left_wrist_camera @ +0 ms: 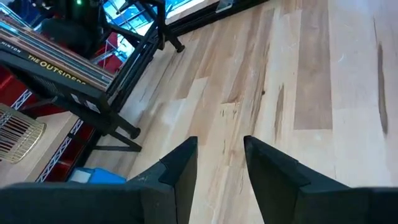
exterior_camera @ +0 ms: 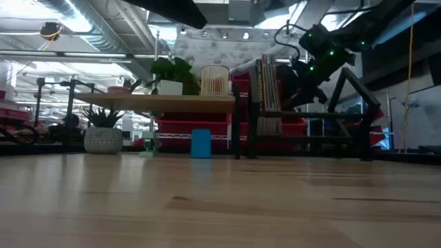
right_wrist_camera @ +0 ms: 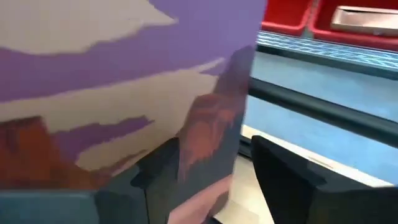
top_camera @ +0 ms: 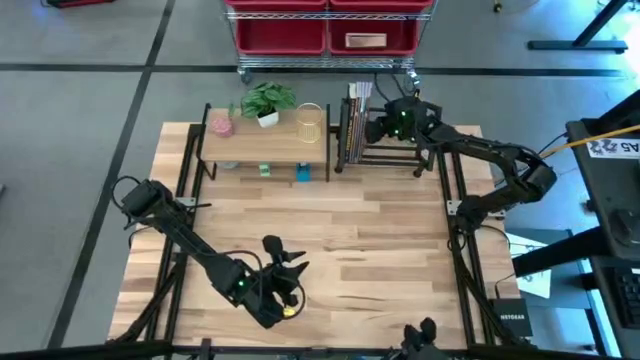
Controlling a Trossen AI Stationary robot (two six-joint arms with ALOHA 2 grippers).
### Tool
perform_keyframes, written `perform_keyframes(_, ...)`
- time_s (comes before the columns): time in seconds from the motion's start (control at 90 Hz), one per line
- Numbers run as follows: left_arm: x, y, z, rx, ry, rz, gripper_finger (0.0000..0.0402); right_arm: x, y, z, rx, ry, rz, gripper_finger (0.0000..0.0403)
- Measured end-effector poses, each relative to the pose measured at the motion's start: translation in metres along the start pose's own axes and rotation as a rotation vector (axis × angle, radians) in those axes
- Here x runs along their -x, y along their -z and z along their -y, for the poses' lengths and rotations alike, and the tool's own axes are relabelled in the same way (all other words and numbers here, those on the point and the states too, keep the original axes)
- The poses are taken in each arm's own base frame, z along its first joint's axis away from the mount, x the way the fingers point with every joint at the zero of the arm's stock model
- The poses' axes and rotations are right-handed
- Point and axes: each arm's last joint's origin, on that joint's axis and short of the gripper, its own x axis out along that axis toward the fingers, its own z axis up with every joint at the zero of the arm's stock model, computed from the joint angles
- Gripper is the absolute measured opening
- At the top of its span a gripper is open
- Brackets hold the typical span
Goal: Stock shelves
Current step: Put the red purple book on the bookshelf, then remove the gold pen holder from the shelf
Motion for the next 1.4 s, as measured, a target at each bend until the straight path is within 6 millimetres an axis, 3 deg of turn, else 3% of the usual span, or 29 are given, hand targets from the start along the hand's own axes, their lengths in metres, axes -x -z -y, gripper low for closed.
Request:
perform_keyframes(0.356,-0.001,0.000,-0.001,0.001,-0.002,-0.001,0.0120,0.007,-0.005,-0.002,0.022,-0.008,0.040,0.0186)
perform_keyframes(0.833,-0.001,0.000,-0.001,0.004,-0.003,-0.001,0.0120,0.071,-0.015,-0.030,0.148,0.041,0.161,0.0186)
perform_keyframes(1.156,-0.005,-0.001,-0.003,0.015,-0.012,-0.006,0.0120,0.137,0.023,-0.104,0.495,-0.005,0.223,0.0186)
perform_keyframes(1.4,-0.008,-0.001,-0.005,0.042,-0.020,-0.011,0.0120,0.182,0.070,-0.155,0.564,-0.262,0.243,0.0186)
